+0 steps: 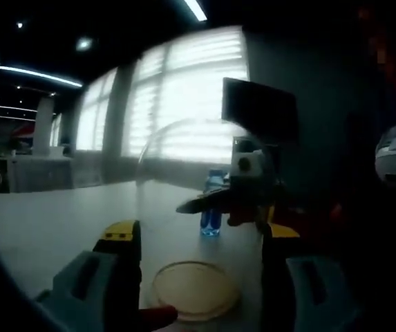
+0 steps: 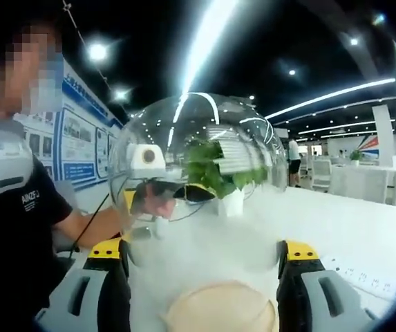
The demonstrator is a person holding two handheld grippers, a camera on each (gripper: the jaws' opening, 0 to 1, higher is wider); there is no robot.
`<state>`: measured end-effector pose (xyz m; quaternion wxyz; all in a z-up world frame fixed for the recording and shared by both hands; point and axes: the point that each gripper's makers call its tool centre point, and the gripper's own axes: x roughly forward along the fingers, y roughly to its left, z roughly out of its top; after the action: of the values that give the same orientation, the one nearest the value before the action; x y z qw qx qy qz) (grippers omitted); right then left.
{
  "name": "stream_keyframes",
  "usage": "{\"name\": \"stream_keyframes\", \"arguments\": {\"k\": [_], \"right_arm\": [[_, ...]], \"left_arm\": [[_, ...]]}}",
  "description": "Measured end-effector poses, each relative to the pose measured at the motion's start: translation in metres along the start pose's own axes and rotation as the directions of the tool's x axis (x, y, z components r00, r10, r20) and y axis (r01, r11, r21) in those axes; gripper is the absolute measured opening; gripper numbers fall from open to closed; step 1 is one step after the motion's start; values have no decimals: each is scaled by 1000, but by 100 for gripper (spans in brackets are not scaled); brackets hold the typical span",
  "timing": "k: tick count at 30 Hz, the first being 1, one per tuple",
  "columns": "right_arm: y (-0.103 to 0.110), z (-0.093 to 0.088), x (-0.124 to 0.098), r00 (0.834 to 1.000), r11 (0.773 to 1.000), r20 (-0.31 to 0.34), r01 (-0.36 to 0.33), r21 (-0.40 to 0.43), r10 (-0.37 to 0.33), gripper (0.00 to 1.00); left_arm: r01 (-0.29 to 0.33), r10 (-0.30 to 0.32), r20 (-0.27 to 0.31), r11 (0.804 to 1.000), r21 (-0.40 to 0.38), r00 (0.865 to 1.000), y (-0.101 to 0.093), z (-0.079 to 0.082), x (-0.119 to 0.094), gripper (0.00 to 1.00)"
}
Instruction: Open the cover put in the Mizone put the cover back on
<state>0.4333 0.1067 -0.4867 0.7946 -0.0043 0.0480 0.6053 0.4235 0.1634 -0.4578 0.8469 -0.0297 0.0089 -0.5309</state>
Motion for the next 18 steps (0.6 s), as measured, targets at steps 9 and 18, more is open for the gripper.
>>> {"name": "stream_keyframes", "arguments": {"k": [9,18], "right_arm": [[1,-1,-1,997,1000,75,14,7,-15,81],[-4,-3,-2,995,1000,102,-22,-13,23,80]], "left_arm": [[-3,1,23,996,87,1000,2,-7,-5,55],[45,-43,-15,984,175,999,4,-17,-3,59]]}}
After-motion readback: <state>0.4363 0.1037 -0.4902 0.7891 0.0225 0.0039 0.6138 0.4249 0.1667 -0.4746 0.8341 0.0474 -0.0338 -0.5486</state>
